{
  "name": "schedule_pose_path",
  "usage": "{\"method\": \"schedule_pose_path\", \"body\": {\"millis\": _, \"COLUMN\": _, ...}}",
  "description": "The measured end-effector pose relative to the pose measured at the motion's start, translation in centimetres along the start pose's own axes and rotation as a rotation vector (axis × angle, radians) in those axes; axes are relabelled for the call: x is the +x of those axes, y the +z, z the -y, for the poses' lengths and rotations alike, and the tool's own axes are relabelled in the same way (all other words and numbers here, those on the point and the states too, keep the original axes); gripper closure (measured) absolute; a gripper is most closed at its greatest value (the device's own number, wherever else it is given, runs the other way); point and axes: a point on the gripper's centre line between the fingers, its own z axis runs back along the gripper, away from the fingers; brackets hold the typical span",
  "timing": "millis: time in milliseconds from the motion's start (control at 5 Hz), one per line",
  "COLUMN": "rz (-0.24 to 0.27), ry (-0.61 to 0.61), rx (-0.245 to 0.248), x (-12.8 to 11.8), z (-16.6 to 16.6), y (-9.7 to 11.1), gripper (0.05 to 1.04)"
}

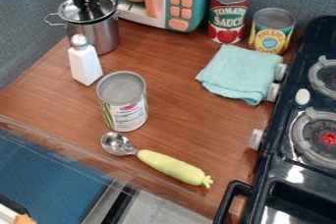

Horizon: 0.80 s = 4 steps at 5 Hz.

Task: Take off the silver pot lid and place on the table between the pot and the blue cloth

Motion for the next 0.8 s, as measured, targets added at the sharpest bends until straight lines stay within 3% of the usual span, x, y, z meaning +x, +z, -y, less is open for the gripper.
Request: {"method": "schedule_pose_path", "body": {"millis": 800, "rz": 0.115, "ry": 0.003, "rx": -0.001, "x": -1.0, "z": -1.5, "y": 4.4, "gripper": 0.803}}
